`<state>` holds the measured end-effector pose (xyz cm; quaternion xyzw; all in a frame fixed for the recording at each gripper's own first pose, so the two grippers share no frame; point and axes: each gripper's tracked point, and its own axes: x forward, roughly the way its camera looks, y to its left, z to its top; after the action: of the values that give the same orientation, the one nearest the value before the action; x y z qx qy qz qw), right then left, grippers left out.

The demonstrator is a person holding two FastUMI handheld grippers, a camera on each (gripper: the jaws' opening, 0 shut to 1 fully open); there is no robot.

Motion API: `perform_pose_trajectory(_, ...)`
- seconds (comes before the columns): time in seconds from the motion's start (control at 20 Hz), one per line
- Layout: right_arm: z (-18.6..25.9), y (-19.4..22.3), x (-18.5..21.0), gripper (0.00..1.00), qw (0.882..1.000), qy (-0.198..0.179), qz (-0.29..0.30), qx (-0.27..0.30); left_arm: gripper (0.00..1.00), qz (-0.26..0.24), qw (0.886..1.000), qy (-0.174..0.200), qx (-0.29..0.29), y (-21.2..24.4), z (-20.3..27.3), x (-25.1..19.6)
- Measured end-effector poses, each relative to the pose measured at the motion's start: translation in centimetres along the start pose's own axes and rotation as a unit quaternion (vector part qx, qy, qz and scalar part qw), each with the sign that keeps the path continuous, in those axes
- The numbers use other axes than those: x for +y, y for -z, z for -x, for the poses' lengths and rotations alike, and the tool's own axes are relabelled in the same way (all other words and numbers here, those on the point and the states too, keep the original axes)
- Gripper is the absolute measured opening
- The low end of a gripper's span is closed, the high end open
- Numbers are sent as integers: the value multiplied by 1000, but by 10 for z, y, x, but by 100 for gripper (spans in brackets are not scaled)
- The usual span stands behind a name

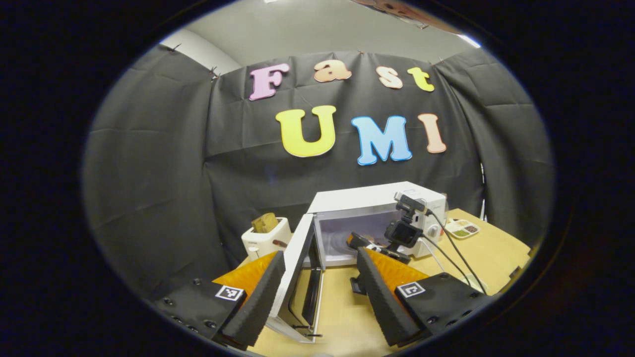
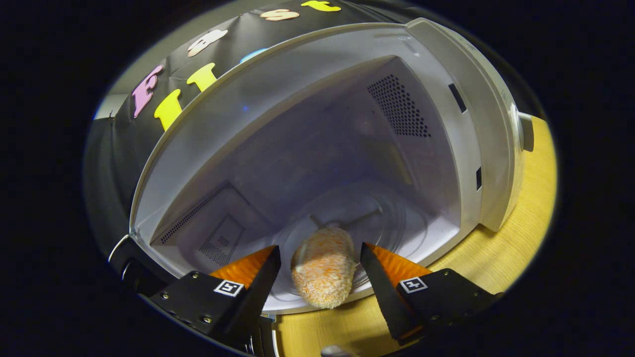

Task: Open the microwave oven with the left hand, put the food in, and close the microwave oven.

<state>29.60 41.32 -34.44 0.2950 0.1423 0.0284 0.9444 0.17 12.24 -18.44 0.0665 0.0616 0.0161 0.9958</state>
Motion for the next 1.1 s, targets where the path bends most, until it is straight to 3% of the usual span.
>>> perform_pose_trajectory(0.25, 23, -19, -10, 98, 1000, -3, 19, 2, 100, -12, 1000, -21, -14, -13, 5, 17)
perform_pose_trajectory(0.3, 31, -25, -12, 98, 1000, -4, 23, 1, 96, -12, 999, -25, -17, -13, 7, 21)
perform_pose_trajectory(0.5, 90, -42, -17, 98, 997, -29, 62, 20, 100, -7, 999, -44, -30, -19, 13, 42)
perform_pose_trajectory(0.55, 106, -50, -19, 98, 996, -36, 74, 22, 92, -5, 998, -50, -29, -19, 14, 49)
perform_pose_trajectory(0.65, 139, -76, -35, 98, 993, -39, 112, 16, 100, 1, 998, -60, -28, -18, 20, 61)
perform_pose_trajectory(0.85, 193, -120, -66, 98, 980, -46, 192, 13, 92, -19, 996, -83, -31, -14, 34, 90)
perform_pose_trajectory(0.95, 220, -142, -81, 98, 974, -39, 224, 5, 92, -28, 993, -105, -44, -4, 44, 113)
perform_pose_trajectory(1.0, 235, -149, -82, 98, 972, -46, 231, 7, 99, -30, 993, -110, -43, 5, 45, 122)
perform_pose_trajectory(1.1, 262, -164, -89, 98, 966, -48, 254, 12, 100, -21, 992, -118, -29, 33, 45, 139)
